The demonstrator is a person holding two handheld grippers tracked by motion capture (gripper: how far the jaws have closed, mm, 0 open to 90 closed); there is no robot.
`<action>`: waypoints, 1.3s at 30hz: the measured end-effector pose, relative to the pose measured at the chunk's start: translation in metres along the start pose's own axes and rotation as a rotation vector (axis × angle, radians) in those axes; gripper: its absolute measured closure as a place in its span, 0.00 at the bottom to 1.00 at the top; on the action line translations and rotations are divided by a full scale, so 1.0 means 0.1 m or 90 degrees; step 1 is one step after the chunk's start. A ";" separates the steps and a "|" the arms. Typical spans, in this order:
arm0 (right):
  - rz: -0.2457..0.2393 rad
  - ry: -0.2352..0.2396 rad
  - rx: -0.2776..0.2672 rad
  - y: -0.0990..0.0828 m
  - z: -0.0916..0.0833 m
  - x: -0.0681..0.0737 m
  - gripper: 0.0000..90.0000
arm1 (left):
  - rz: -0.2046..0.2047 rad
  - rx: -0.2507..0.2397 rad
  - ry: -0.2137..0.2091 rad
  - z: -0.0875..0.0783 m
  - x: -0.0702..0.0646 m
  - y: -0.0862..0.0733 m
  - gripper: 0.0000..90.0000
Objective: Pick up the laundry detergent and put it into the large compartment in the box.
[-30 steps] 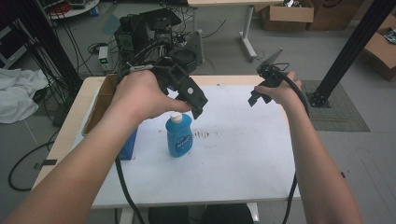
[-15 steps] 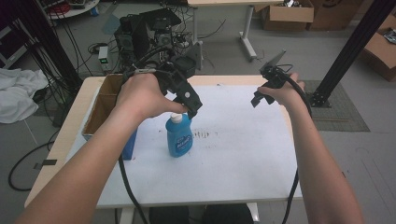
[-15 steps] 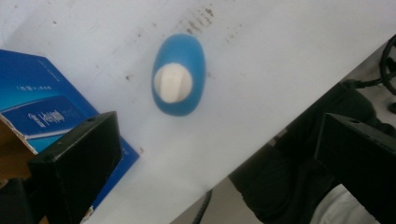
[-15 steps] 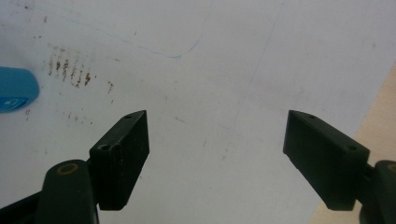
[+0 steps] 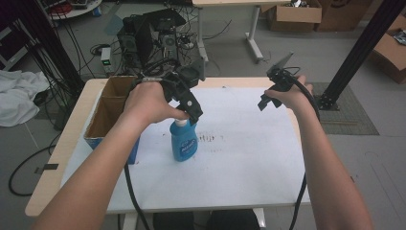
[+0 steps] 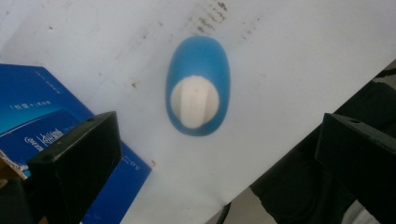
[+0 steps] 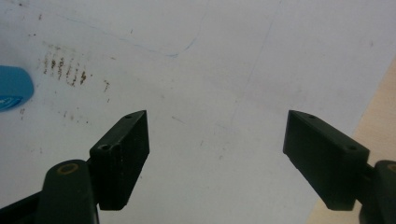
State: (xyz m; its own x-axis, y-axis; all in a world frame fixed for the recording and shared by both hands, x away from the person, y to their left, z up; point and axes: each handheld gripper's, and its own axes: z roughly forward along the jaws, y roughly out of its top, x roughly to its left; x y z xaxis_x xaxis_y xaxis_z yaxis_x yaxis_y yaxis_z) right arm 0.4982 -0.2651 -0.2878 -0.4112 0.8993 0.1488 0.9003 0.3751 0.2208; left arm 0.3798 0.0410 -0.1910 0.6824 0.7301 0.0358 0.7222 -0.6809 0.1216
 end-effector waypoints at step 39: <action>-0.001 -0.001 0.009 -0.03 0.08 -0.05 0.26 | 0.037 0.041 0.002 0.84 0.12 0.08 0.00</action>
State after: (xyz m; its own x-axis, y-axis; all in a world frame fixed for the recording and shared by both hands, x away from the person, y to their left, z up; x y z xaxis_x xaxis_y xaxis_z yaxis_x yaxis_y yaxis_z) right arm 0.4986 -0.2692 -0.2970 -0.4132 0.8987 0.1472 0.9013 0.3804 0.2075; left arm 0.4034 0.0395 -0.2732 0.7230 0.6895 0.0441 0.6873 -0.7242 0.0559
